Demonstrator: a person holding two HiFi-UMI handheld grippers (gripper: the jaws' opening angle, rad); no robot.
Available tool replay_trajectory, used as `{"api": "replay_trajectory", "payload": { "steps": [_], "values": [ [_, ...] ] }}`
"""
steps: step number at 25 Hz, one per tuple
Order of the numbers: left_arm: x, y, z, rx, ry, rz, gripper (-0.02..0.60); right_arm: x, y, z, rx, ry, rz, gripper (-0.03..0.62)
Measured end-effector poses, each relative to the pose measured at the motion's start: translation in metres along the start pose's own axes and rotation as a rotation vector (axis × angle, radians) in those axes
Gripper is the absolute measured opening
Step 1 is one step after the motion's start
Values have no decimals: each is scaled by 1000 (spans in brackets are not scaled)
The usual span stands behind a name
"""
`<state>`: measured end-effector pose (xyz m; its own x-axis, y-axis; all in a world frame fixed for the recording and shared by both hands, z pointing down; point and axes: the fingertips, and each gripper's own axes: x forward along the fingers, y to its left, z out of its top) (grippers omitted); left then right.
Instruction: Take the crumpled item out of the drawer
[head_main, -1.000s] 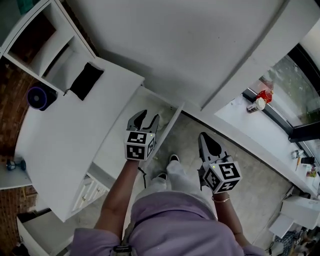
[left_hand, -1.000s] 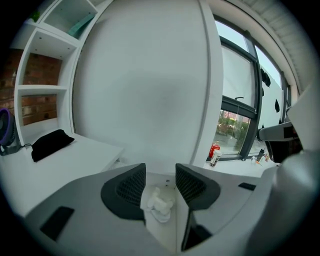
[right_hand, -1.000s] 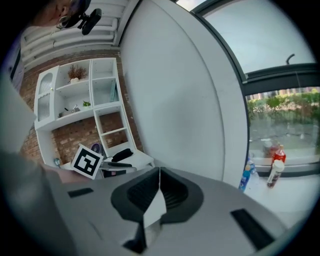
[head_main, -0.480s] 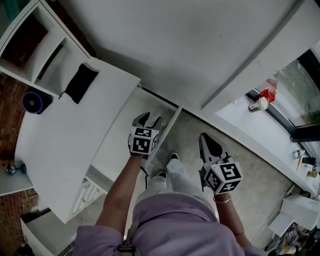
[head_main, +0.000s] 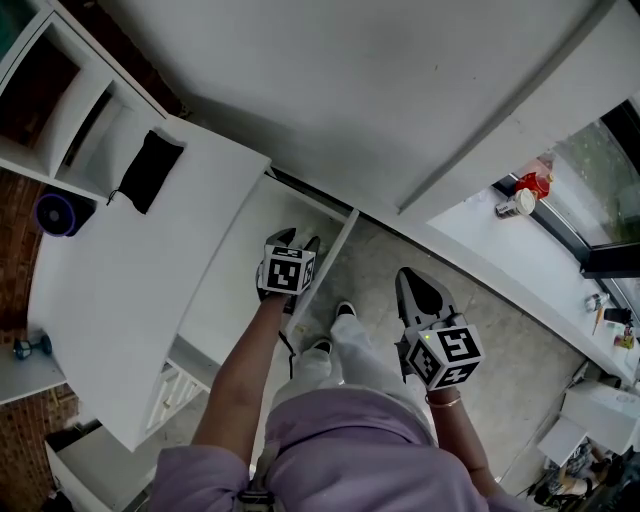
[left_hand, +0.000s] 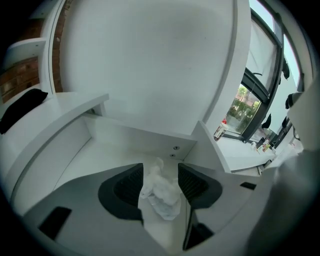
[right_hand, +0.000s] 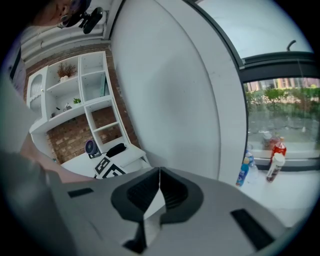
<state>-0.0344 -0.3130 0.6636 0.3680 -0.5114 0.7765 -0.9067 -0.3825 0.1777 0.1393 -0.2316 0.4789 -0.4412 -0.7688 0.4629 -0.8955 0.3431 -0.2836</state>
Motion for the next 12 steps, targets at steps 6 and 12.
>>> {"api": "replay_trajectory", "payload": {
  "steps": [6, 12],
  "values": [
    [21, 4, -17, -18, 99, 8, 212, 4, -5, 0, 6, 6, -3, 6],
    [35, 7, -38, -61, 191, -2, 233, 4, -11, -2, 15, 11, -8, 5]
  ]
}}
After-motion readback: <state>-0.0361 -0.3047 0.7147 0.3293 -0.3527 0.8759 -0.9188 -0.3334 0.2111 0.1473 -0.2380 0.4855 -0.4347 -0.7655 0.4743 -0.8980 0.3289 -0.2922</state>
